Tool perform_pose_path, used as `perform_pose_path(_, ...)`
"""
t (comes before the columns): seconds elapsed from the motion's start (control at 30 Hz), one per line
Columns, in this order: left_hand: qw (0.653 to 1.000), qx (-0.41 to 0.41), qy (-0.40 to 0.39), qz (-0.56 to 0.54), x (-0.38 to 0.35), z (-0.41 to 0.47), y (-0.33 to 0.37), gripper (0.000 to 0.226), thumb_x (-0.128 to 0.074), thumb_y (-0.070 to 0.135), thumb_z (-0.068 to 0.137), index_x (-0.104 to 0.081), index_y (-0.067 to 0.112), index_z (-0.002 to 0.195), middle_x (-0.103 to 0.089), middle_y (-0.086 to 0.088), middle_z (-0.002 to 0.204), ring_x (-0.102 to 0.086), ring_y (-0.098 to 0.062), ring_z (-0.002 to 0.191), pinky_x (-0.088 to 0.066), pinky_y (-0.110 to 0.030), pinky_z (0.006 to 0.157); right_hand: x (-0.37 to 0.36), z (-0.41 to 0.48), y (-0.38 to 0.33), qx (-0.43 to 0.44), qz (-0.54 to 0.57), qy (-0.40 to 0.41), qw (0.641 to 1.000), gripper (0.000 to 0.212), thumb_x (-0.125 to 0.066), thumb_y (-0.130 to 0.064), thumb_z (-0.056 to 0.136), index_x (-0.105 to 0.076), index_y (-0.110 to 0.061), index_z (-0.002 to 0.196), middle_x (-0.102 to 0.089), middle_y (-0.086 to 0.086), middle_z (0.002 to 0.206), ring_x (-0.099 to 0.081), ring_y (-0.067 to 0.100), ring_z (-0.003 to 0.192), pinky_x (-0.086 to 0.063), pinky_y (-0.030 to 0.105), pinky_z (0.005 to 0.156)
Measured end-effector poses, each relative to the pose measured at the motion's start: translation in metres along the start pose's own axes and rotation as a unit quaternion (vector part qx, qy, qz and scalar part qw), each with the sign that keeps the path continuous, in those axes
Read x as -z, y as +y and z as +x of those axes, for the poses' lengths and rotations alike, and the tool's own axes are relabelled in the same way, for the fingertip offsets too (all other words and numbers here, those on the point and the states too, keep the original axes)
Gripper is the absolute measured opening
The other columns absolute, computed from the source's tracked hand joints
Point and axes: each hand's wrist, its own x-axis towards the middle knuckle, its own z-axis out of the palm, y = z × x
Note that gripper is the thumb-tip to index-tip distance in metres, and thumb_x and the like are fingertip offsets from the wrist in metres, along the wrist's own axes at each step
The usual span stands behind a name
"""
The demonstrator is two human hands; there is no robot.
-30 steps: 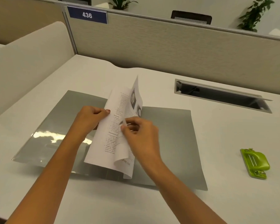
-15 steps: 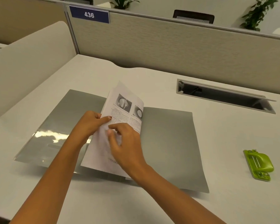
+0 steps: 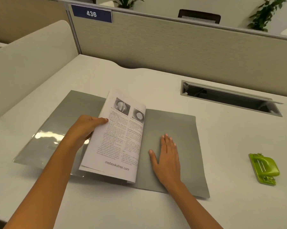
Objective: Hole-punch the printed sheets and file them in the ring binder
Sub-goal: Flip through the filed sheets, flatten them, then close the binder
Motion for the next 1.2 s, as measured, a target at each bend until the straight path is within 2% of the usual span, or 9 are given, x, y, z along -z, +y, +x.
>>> perform_pose_path(0.17,0.999,0.024,-0.004,-0.030,0.004,-0.003,0.001,0.033,-0.067,0.023,0.087,-0.068,-0.007,0.100,-0.076,-0.013,0.090,-0.074,-0.023,0.071,-0.056,-0.028,0.059,-0.005,0.000,0.004,0.006,-0.028,0.006,1.000,0.075,-0.027,-0.056,0.097,-0.003,-0.015,0.155,-0.001,-0.001,0.163,0.004,0.013,0.150,0.006,0.027,0.120)
perform_pose_path(0.37,0.999,0.023,0.004,-0.046,0.000,-0.006,0.004,0.037,-0.066,0.022,0.088,-0.065,-0.010,0.106,-0.074,-0.019,0.098,-0.071,-0.033,0.084,-0.055,-0.045,0.085,-0.006,0.000,0.005,0.011,-0.013,0.019,1.000,0.074,-0.027,-0.056,0.097,-0.005,-0.015,0.155,-0.002,-0.002,0.163,0.003,0.013,0.150,0.004,0.027,0.121)
perform_pose_path(0.47,0.998,0.003,-0.011,-0.067,-0.006,-0.008,0.010,0.026,-0.066,0.023,0.088,-0.072,-0.001,0.097,-0.075,-0.016,0.095,-0.073,-0.029,0.077,-0.059,-0.039,0.074,-0.004,-0.001,0.005,0.010,0.020,0.026,0.999,0.070,-0.033,-0.051,0.098,-0.011,-0.016,0.154,-0.007,-0.003,0.162,0.000,0.010,0.149,0.004,0.024,0.119)
perform_pose_path(0.57,0.995,-0.041,-0.028,-0.088,-0.022,-0.013,0.018,0.016,-0.068,0.019,0.086,-0.074,0.010,0.098,-0.077,-0.010,0.093,-0.075,-0.024,0.074,-0.059,-0.030,0.059,0.001,-0.002,0.006,0.001,0.098,0.043,0.994,0.056,-0.045,-0.038,0.099,-0.032,-0.016,0.149,-0.025,-0.005,0.158,-0.013,0.008,0.147,-0.006,0.026,0.121)
perform_pose_path(0.7,0.984,-0.127,-0.041,-0.114,-0.055,-0.020,0.027,0.048,-0.069,0.006,0.084,-0.060,0.026,0.127,-0.077,0.001,0.098,-0.074,-0.017,0.081,-0.059,-0.026,0.060,0.016,-0.001,0.008,-0.047,0.279,0.075,0.956,0.030,-0.055,-0.016,0.096,-0.064,-0.014,0.125,-0.056,-0.003,0.138,-0.043,0.011,0.136,-0.025,0.031,0.119)
perform_pose_path(0.83,0.981,-0.167,-0.053,-0.083,-0.088,-0.025,0.033,0.069,-0.067,0.010,0.087,-0.038,0.035,0.143,-0.074,0.002,0.107,-0.073,-0.017,0.088,-0.061,-0.035,0.073,0.027,-0.004,0.009,-0.095,0.399,0.074,0.909,0.026,-0.056,-0.015,0.096,-0.070,-0.018,0.117,-0.065,-0.010,0.125,-0.051,-0.008,0.122,-0.034,0.028,0.115)
perform_pose_path(0.9,0.980,-0.169,-0.058,-0.085,-0.103,-0.026,0.034,0.071,-0.066,0.009,0.087,-0.034,0.034,0.146,-0.072,0.000,0.112,-0.073,-0.017,0.091,-0.060,-0.037,0.077,0.030,-0.003,0.011,-0.119,0.440,0.077,0.887,0.026,-0.055,-0.017,0.097,-0.070,-0.020,0.117,-0.068,-0.014,0.121,-0.056,-0.001,0.120,-0.041,0.026,0.109)
perform_pose_path(1.03,0.980,-0.162,-0.081,-0.081,-0.127,-0.030,0.034,0.067,-0.065,0.012,0.089,-0.036,0.033,0.145,-0.066,-0.004,0.125,-0.068,-0.022,0.102,-0.058,-0.046,0.085,0.035,-0.001,0.018,-0.156,0.492,0.087,0.852,0.025,-0.052,-0.024,0.098,-0.071,-0.024,0.115,-0.070,-0.018,0.114,-0.061,-0.003,0.110,-0.048,0.023,0.101)
perform_pose_path(1.2,0.976,-0.182,-0.106,-0.058,-0.151,-0.031,0.029,0.057,-0.065,0.013,0.088,-0.047,0.034,0.139,-0.064,0.000,0.125,-0.065,-0.016,0.105,-0.061,-0.035,0.077,0.035,0.002,0.024,-0.174,0.558,0.078,0.807,0.035,-0.041,-0.033,0.101,-0.070,-0.021,0.116,-0.071,-0.009,0.117,-0.064,0.007,0.112,-0.046,0.031,0.103)
